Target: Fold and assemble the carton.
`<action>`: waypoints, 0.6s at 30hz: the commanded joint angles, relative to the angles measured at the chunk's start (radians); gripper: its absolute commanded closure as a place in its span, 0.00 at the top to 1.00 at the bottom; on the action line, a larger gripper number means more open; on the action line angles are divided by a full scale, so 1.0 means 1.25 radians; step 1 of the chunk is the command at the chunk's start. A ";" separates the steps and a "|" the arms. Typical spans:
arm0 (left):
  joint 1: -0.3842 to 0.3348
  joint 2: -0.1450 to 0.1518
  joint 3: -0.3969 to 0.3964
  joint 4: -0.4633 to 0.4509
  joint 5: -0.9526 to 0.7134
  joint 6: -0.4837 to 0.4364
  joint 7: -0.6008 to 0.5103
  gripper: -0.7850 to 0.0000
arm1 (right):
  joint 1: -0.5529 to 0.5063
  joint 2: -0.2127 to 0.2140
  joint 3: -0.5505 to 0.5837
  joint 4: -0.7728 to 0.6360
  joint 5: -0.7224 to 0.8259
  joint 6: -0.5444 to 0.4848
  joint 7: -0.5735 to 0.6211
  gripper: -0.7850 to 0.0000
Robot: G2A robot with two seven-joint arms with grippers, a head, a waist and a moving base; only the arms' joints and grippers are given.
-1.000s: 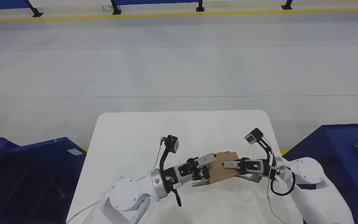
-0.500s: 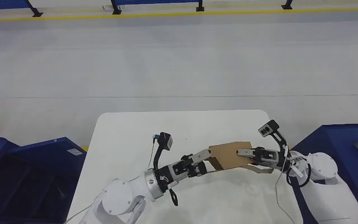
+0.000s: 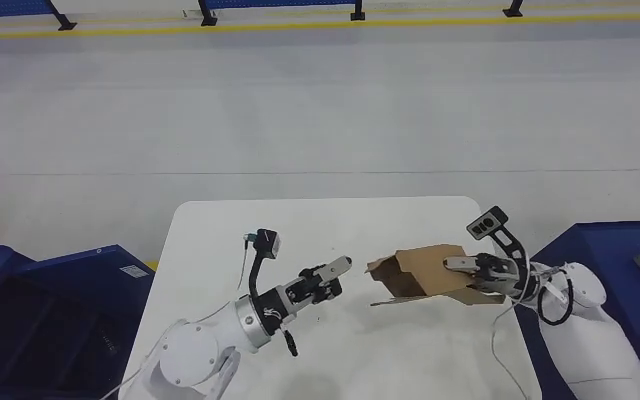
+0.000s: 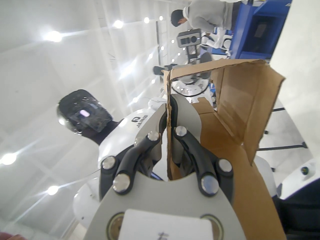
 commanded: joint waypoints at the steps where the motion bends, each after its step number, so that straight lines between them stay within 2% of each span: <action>1: 0.004 0.001 0.000 0.004 0.003 0.004 -0.009 1.00 | 0.020 -0.001 -0.008 0.024 0.015 0.013 0.009 0.00; 5: 0.001 0.004 0.012 0.018 0.017 0.006 -0.036 1.00 | 0.044 -0.005 -0.033 0.045 0.022 0.021 0.025 0.00; 9: -0.011 0.001 0.056 0.032 0.053 -0.003 -0.036 1.00 | 0.046 -0.007 -0.050 0.035 0.011 0.010 0.026 0.00; 18: -0.077 -0.010 0.132 0.093 0.103 0.028 -0.007 1.00 | 0.034 -0.007 -0.057 0.005 0.010 0.008 0.026 0.00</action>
